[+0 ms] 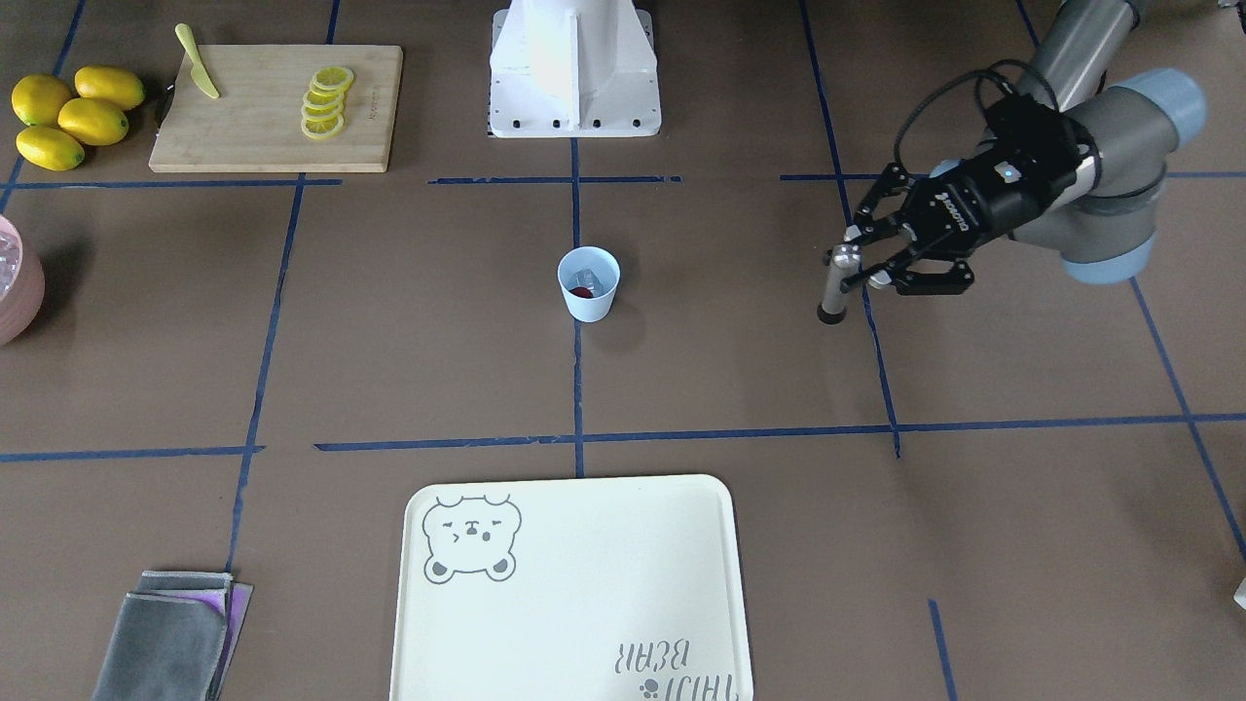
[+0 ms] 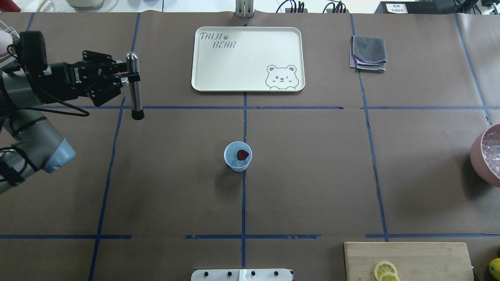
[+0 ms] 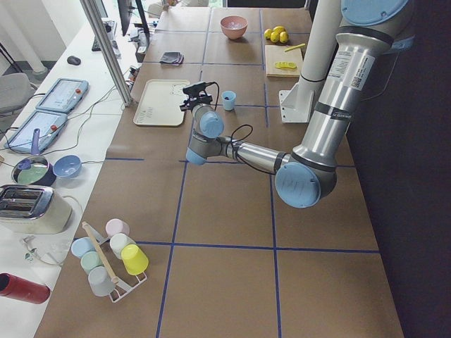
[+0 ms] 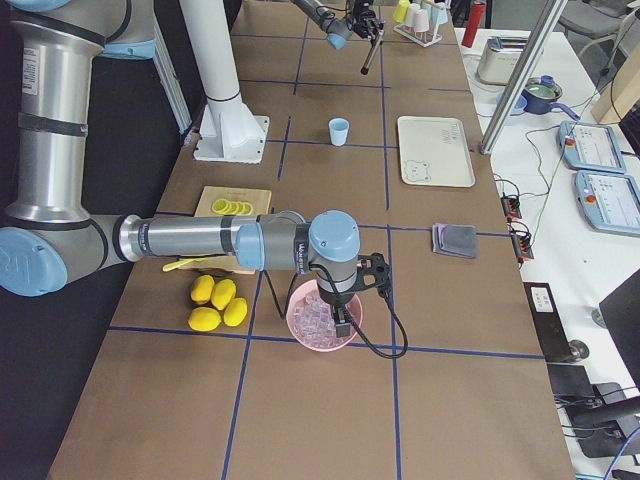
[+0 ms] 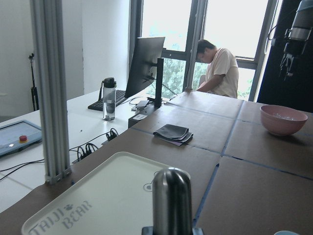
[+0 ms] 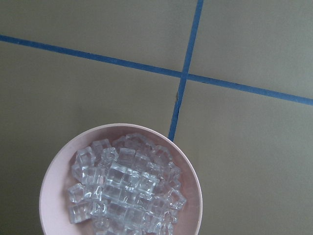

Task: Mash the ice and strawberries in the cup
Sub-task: 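Carry the metal rod with the left gripper over the cup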

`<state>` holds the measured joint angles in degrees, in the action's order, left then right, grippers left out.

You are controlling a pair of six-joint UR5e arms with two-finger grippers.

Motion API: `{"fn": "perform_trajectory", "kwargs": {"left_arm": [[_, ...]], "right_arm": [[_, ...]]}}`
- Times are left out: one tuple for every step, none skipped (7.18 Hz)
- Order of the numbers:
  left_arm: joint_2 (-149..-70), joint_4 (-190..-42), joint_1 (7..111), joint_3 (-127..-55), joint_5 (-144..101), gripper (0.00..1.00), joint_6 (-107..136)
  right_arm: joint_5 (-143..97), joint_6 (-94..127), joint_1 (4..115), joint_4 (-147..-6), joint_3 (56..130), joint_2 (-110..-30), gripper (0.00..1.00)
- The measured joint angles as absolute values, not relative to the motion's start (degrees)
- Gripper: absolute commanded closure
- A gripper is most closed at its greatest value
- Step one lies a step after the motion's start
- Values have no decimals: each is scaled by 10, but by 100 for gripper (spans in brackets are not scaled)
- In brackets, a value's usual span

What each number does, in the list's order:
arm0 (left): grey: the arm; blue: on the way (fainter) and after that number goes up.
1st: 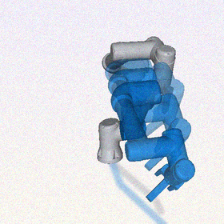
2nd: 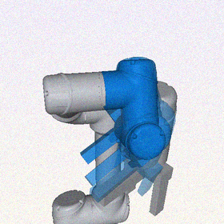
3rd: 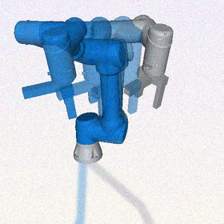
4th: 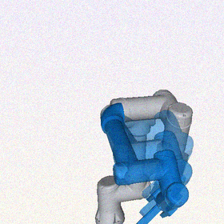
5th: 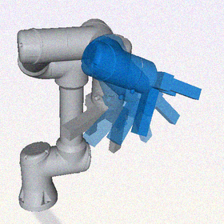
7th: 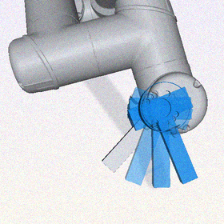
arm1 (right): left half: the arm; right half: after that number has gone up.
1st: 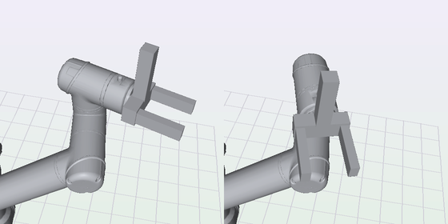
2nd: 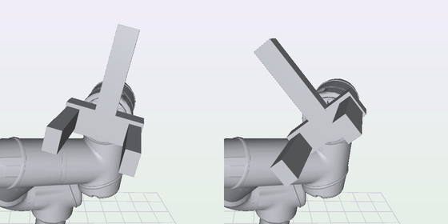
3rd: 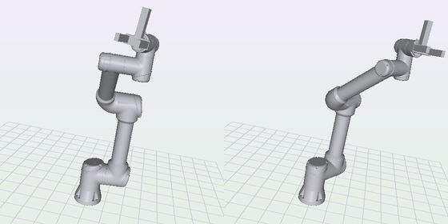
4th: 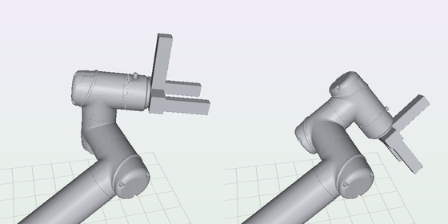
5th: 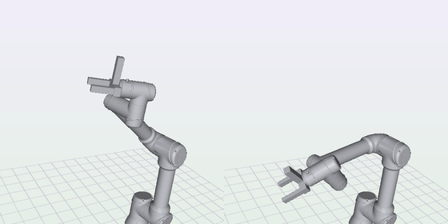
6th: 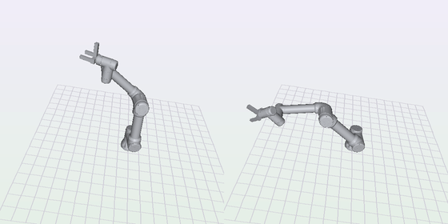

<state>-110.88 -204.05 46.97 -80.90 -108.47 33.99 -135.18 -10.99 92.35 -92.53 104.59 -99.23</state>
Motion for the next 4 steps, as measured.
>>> {"fn": "perform_trajectory", "kwargs": {"left_arm": [[-1132, -2066, 426, -809, -1024, 100, 337], [-1156, -2075, 384, -810, -960, 100, 323], [-1172, -2076, 349, -810, -915, 100, 299], [-1180, -2075, 320, -810, -888, 100, 271]], "right_arm": [[-1352, -110, 925, -925, 1046, -992, 0], [-1352, -110, 927, -925, 1046, -992, 0], [-1353, -110, 928, -925, 1047, -992, 0], [-1353, -110, 928, -925, 1047, -992, 0]]}}
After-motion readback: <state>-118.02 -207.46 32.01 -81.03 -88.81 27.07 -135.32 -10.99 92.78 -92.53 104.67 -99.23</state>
